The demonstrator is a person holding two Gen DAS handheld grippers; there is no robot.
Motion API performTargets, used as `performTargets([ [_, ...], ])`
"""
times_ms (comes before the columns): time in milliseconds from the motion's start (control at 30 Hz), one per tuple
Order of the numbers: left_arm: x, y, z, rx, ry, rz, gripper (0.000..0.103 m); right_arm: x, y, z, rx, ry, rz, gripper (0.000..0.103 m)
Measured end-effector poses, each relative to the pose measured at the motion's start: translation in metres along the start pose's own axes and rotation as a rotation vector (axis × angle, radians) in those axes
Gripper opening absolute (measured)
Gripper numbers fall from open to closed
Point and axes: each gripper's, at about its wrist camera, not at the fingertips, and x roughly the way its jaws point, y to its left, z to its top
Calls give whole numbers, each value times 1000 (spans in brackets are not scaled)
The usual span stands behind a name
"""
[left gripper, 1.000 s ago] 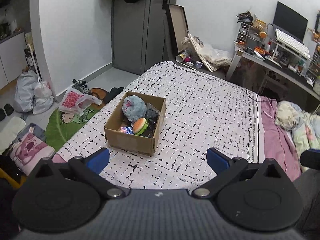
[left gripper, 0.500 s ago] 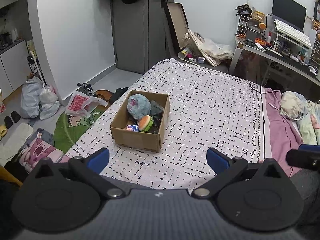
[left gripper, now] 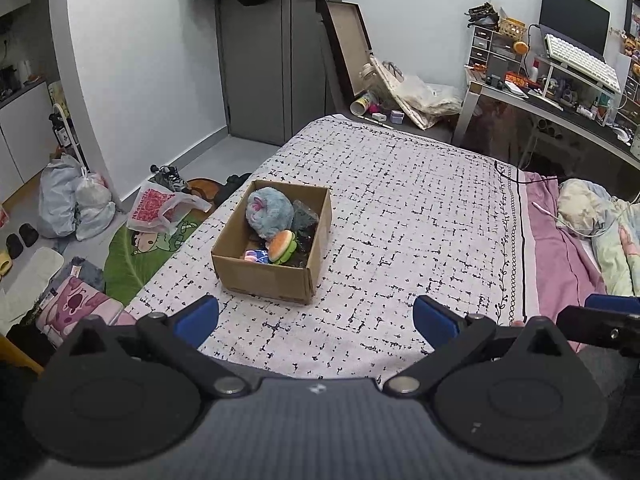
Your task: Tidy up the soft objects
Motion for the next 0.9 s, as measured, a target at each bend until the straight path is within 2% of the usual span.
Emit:
performTargets([
  [900,5,-3,-3,-12,4,-12,102,2,-1,0,-8,9,-21,103],
])
